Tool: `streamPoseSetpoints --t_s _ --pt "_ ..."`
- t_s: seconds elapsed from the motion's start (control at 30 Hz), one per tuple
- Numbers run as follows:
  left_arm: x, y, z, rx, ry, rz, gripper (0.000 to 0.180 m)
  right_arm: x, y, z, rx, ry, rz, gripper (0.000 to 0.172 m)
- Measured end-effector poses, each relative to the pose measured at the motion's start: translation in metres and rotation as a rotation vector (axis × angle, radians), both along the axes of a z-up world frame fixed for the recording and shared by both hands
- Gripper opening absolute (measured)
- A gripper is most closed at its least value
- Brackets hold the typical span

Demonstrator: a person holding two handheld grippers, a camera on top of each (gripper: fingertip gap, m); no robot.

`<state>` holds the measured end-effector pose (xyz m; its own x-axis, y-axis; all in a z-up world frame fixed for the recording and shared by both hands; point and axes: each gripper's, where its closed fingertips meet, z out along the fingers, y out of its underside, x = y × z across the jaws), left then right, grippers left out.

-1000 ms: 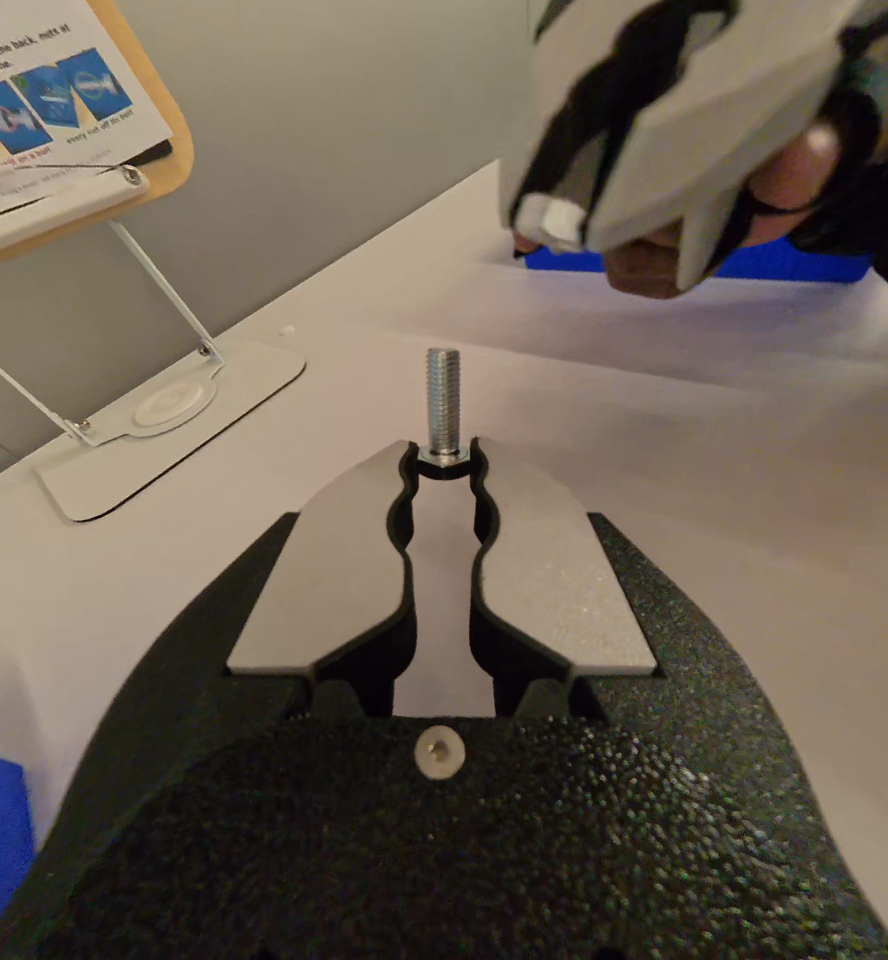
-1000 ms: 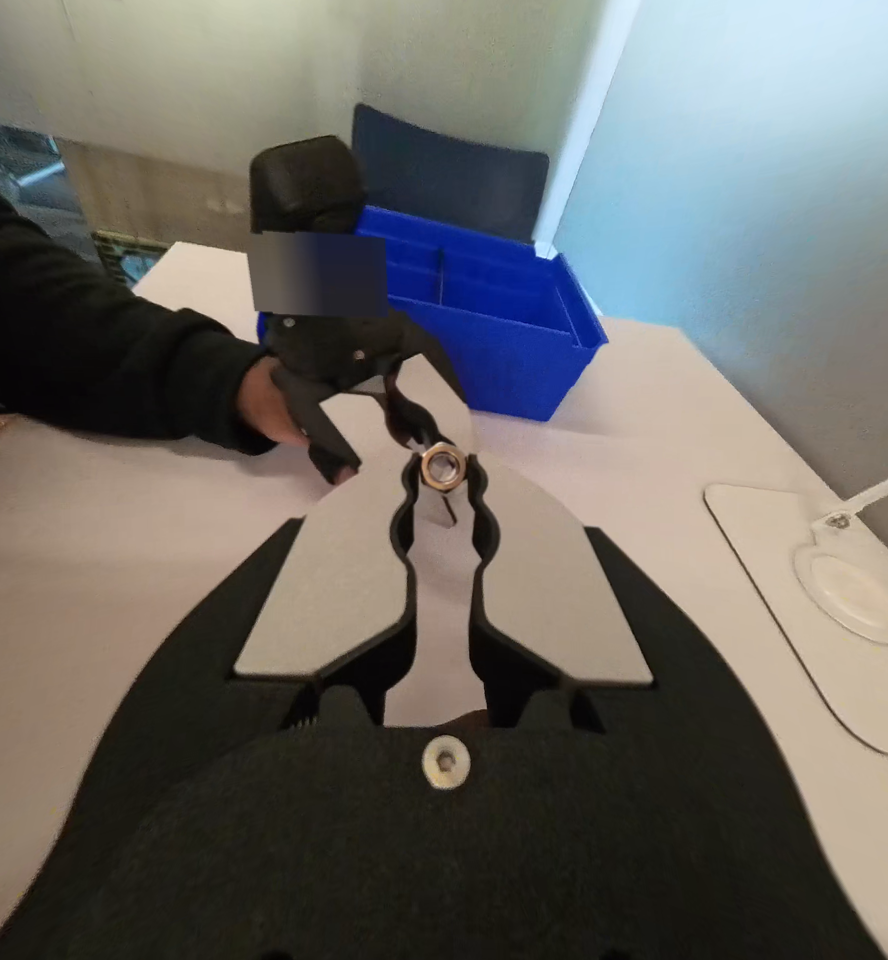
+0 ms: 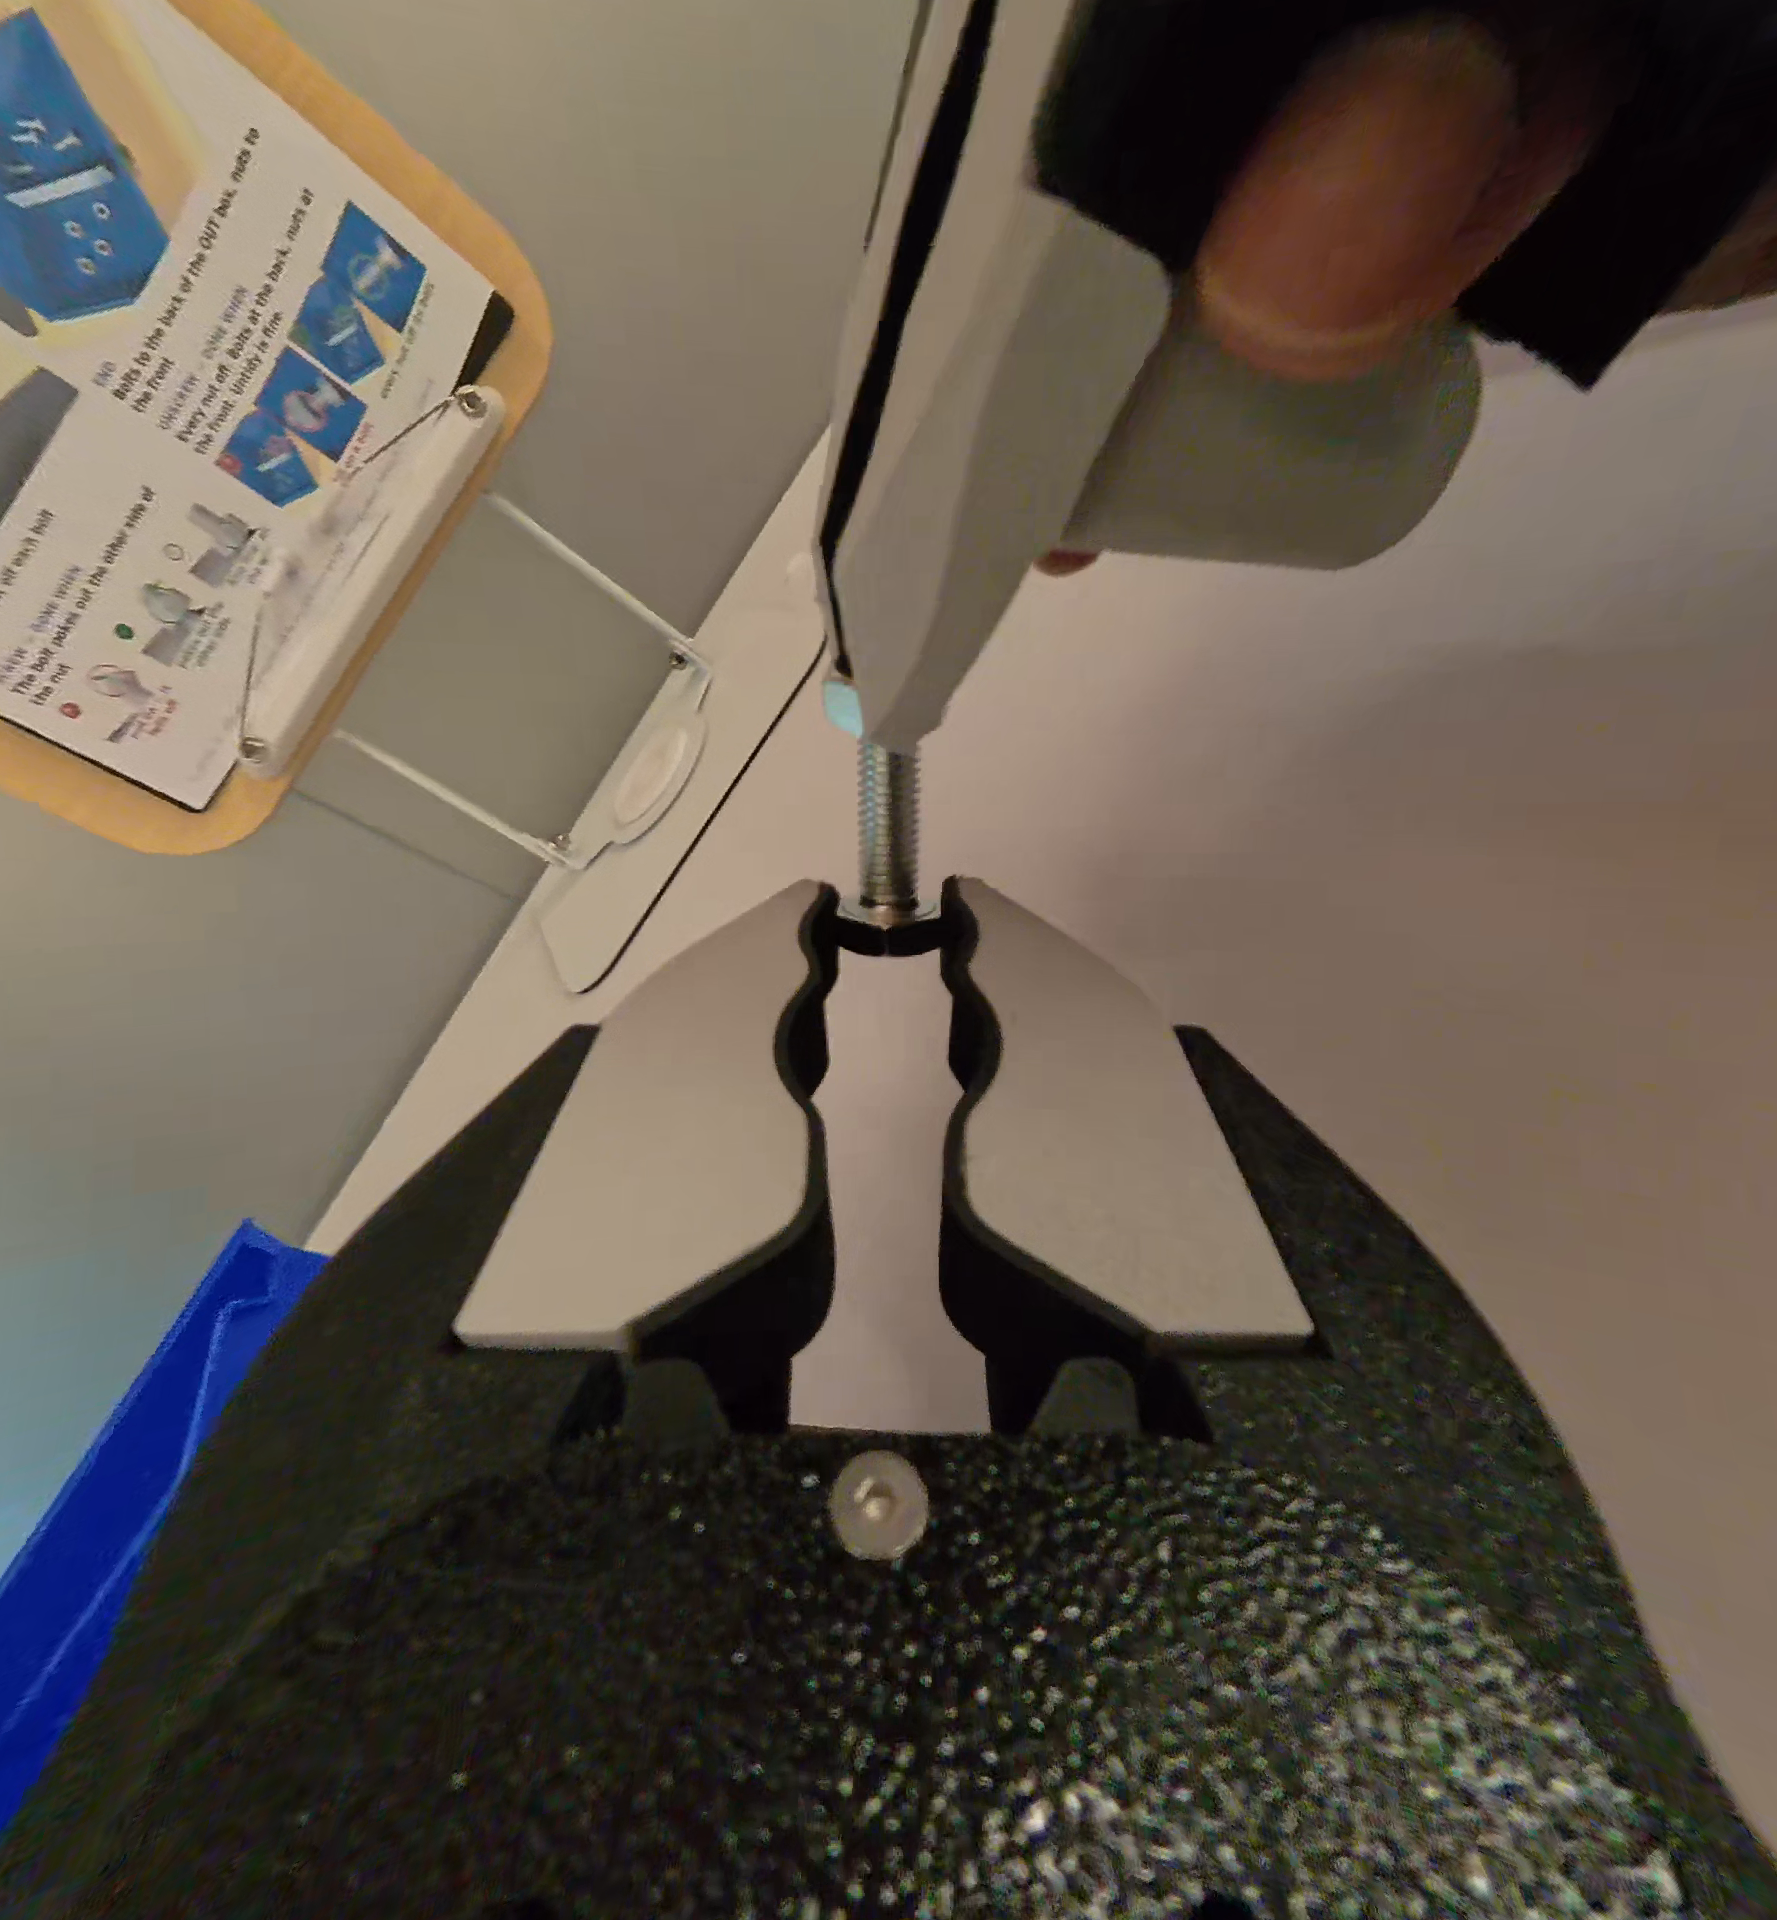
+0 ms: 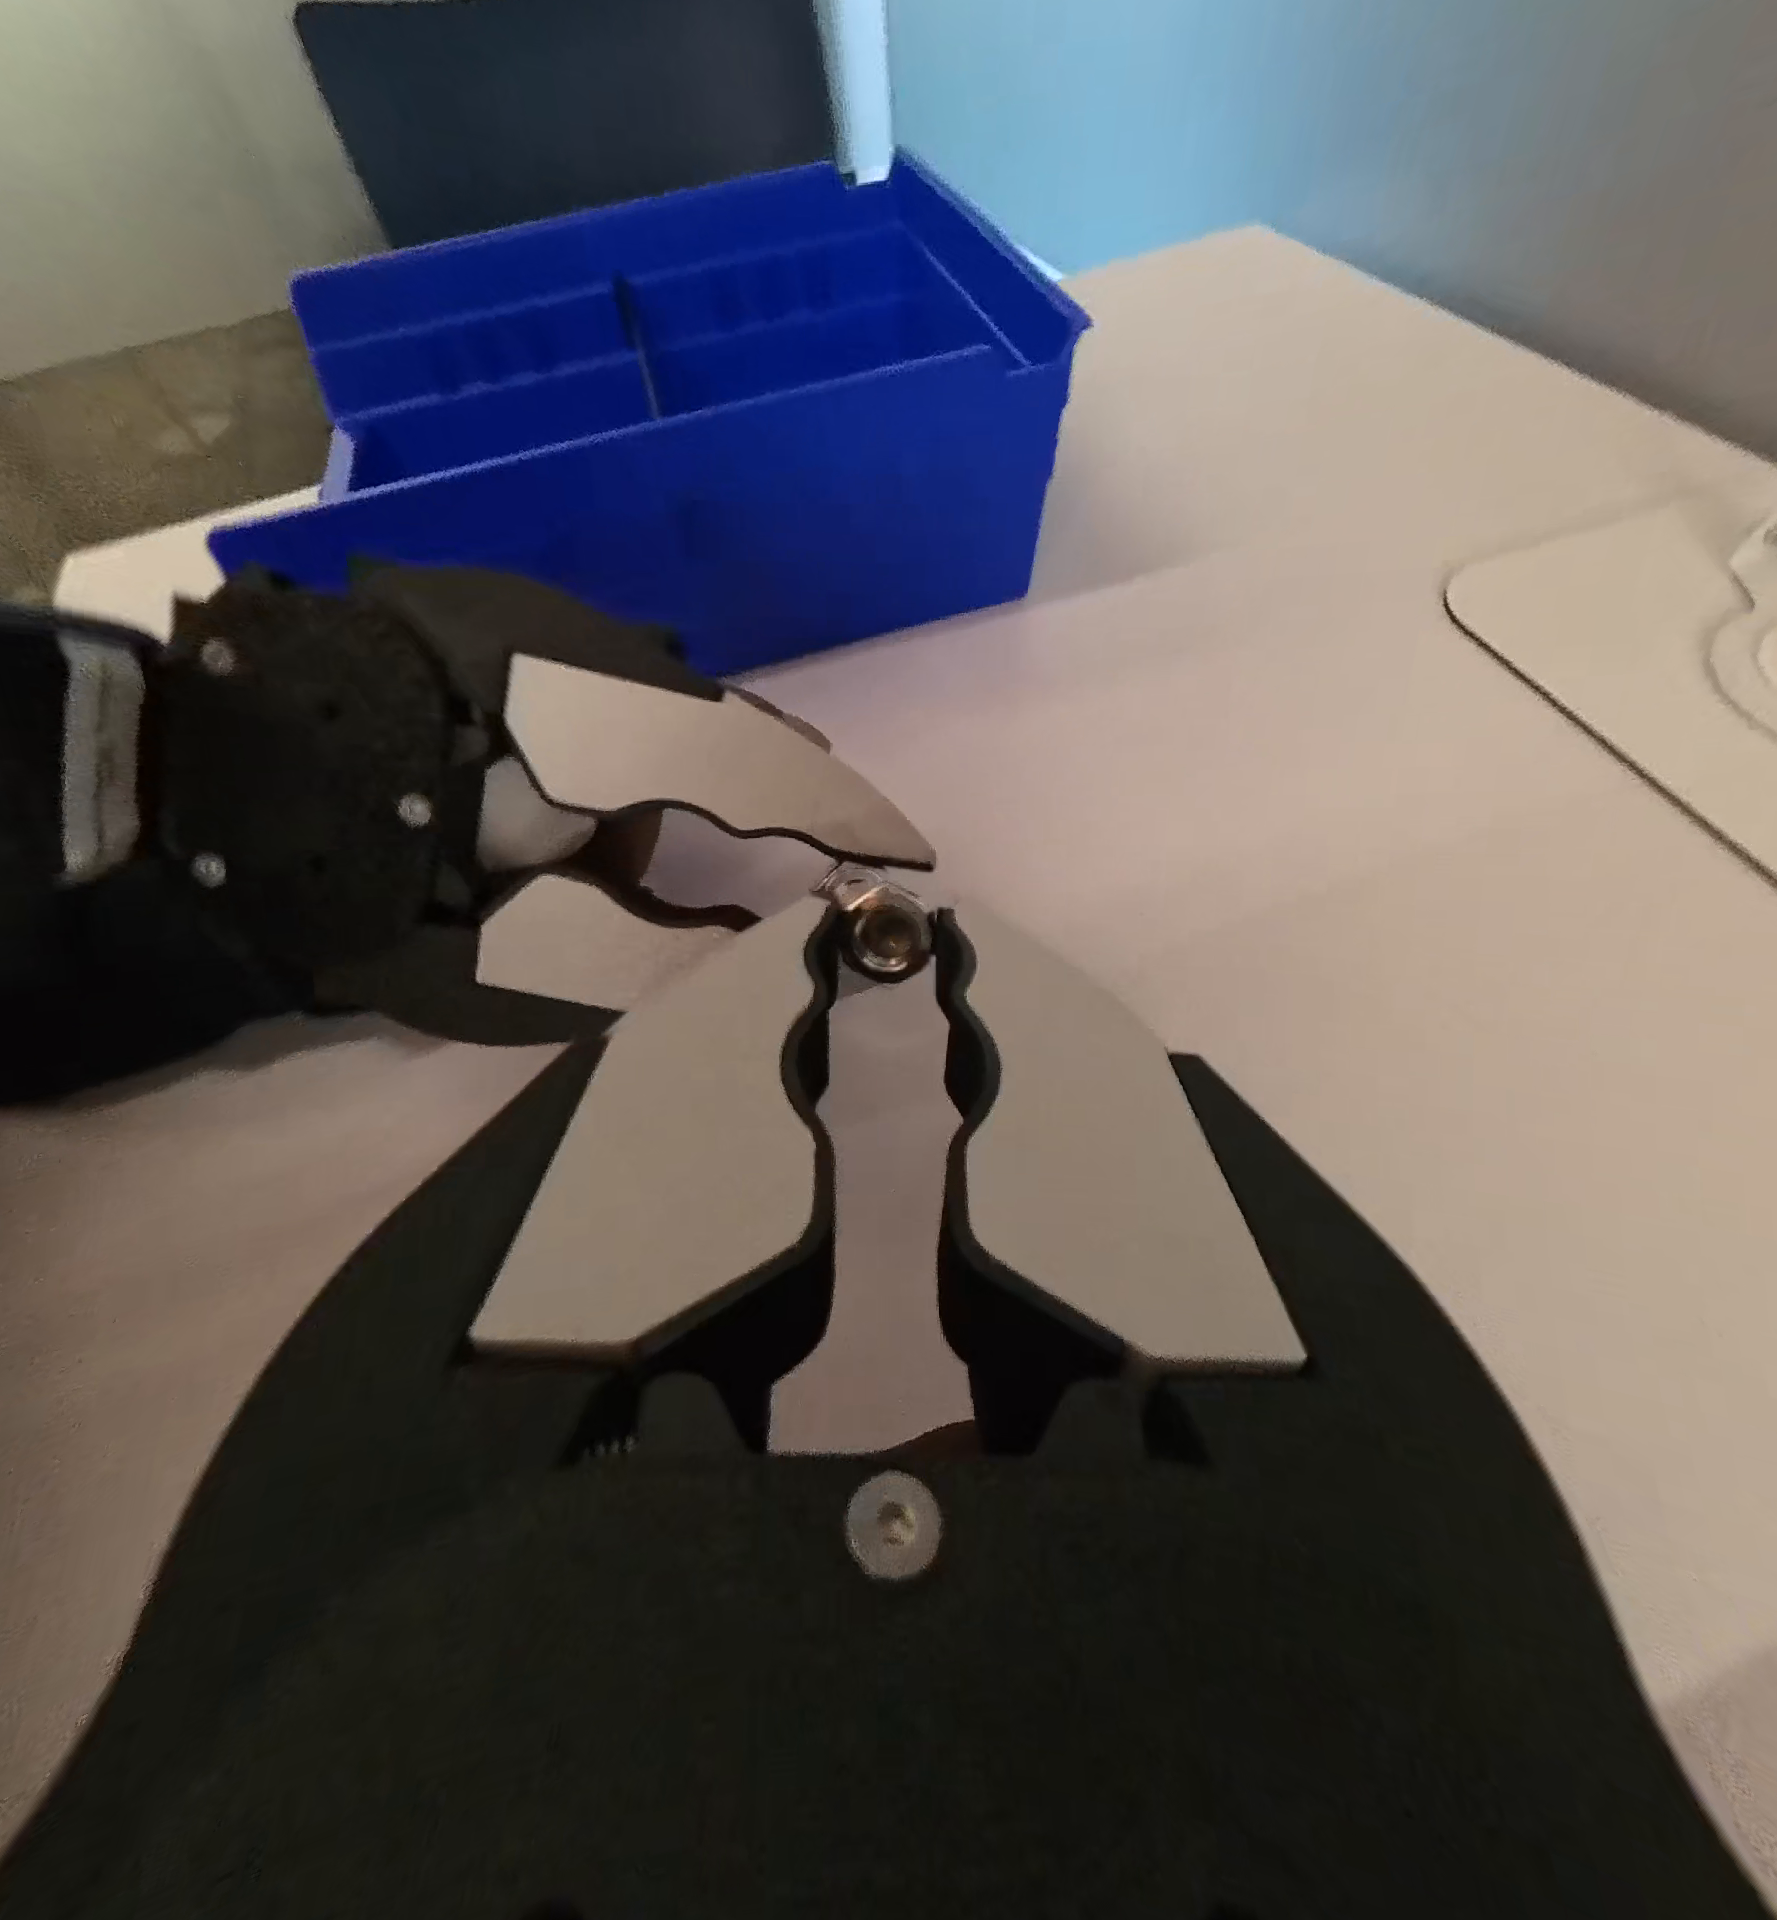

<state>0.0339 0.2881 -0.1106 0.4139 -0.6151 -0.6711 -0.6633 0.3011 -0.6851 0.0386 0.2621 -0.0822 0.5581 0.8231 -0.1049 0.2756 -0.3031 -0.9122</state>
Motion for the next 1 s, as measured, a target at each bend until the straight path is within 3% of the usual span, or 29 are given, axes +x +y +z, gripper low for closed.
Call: streamPoseSetpoints --t_s 0.23,0.57,0.83,1.0 --pt "0.006 -0.006 0.005 -0.108 -0.14 -0.082 0.018 -0.001 -0.003 0.008 -0.09 0.087 -0.02 0.017" --pt "0.019 -0.029 0.019 -0.036 -0.176 -0.289 0.018 0.002 -0.034 0.02 0.027 -0.028 0.272 0.017" --pt "0.013 -0.018 0.019 0.014 -0.133 -0.193 0.018 -0.001 -0.023 0.018 -0.038 -0.03 0.125 0.017" --pt "0.018 -0.024 0.022 -0.052 -0.197 -0.232 0.018 -0.007 -0.023 0.012 -0.042 -0.052 0.117 0.02"
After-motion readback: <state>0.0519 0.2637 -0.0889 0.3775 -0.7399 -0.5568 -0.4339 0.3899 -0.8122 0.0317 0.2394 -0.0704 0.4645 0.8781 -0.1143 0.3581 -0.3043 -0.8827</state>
